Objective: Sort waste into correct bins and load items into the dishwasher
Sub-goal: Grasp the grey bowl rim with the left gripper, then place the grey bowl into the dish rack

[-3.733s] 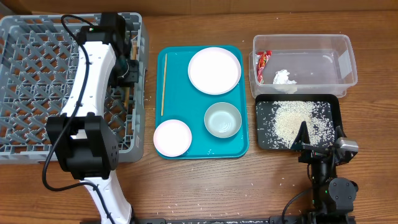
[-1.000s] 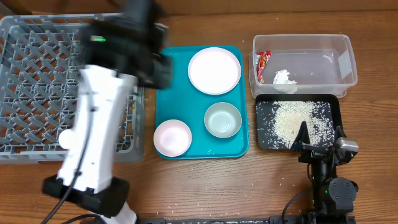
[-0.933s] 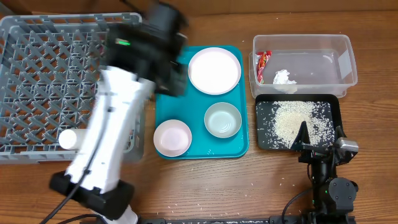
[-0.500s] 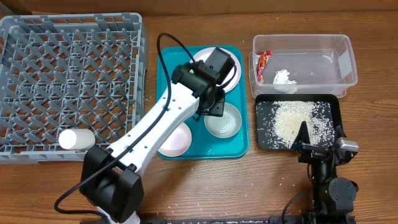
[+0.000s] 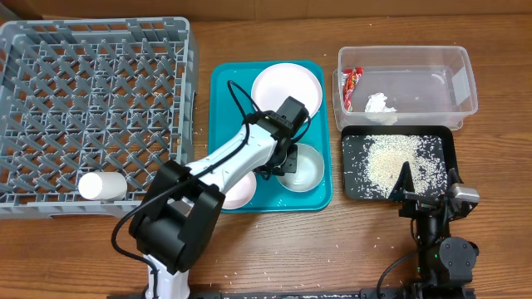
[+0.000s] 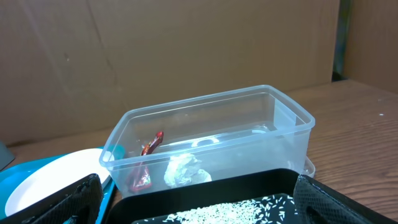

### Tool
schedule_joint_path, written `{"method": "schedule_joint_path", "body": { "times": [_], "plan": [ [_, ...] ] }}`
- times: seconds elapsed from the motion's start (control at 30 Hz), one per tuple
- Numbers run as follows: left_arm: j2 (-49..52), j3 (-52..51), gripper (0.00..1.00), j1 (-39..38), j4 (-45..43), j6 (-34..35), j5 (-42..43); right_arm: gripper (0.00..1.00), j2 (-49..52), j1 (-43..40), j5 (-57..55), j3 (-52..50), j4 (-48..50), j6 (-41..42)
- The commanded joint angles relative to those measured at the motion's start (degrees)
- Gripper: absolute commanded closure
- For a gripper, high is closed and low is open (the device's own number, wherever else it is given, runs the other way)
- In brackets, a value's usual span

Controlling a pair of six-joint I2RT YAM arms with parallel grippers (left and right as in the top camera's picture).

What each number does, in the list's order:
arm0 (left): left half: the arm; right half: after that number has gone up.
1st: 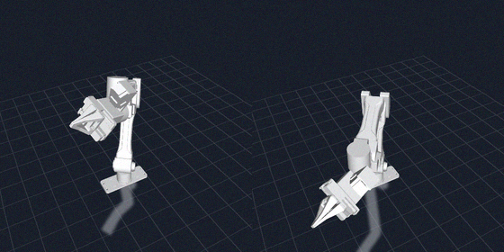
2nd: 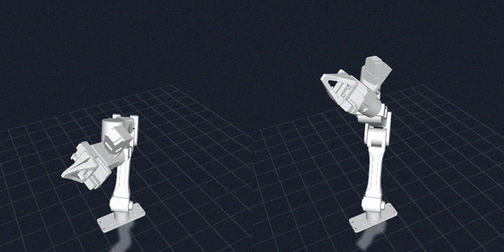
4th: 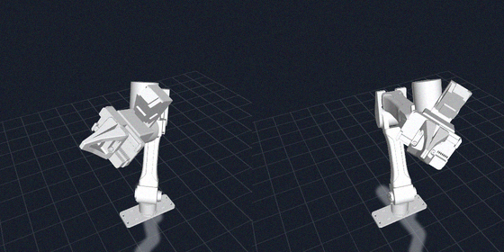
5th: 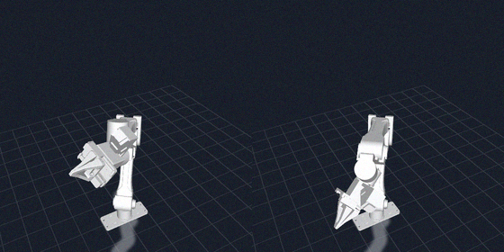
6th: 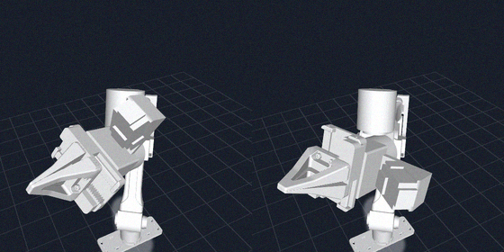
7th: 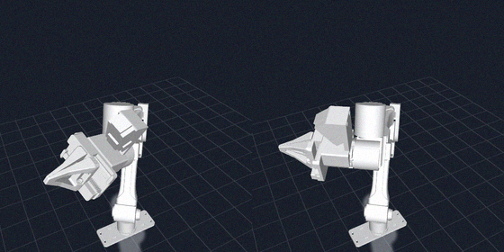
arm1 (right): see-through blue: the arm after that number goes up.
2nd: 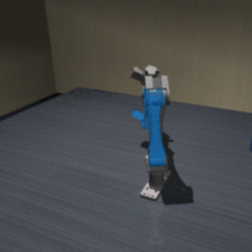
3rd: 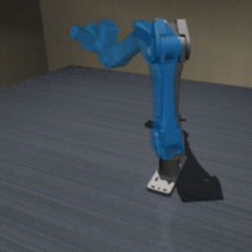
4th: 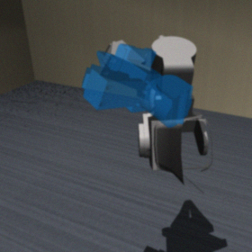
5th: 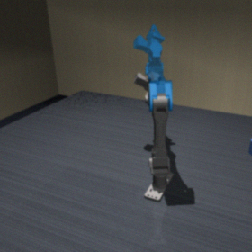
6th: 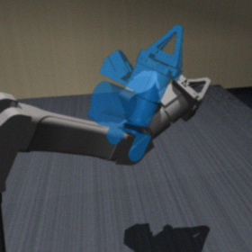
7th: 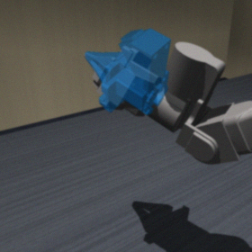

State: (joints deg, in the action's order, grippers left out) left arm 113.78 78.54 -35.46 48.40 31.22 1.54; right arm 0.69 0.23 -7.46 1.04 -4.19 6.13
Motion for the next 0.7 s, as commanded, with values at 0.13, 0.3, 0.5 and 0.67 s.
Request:
{"method": "schedule_joint_path", "body": {
  "times": [0.13, 0.3, 0.5, 0.67],
  "plan": [
    [-6.8, 21.5, 0.96, 7.2, 24.2, 0.0, -17.0, 0.00, -0.5, -0.2, 0.1, -0.6, 0.2, -0.2],
    [-11.6, 30.4, 0.96, 10.1, 36.3, 0.1, -44.8, 0.00, -0.5, -0.2, 0.1, -0.6, 0.2, -0.2],
    [-11.2, 27.8, 0.96, 16.1, 38.4, 1.6, -62.2, 0.00, -0.5, -0.2, 0.1, -0.6, 0.2, -0.2],
    [-5.6, 23.9, 0.96, 25.0, 33.4, 1.6, -65.9, 0.00, -0.5, -0.2, 0.1, -0.6, 0.2, -0.2]
  ]
}}
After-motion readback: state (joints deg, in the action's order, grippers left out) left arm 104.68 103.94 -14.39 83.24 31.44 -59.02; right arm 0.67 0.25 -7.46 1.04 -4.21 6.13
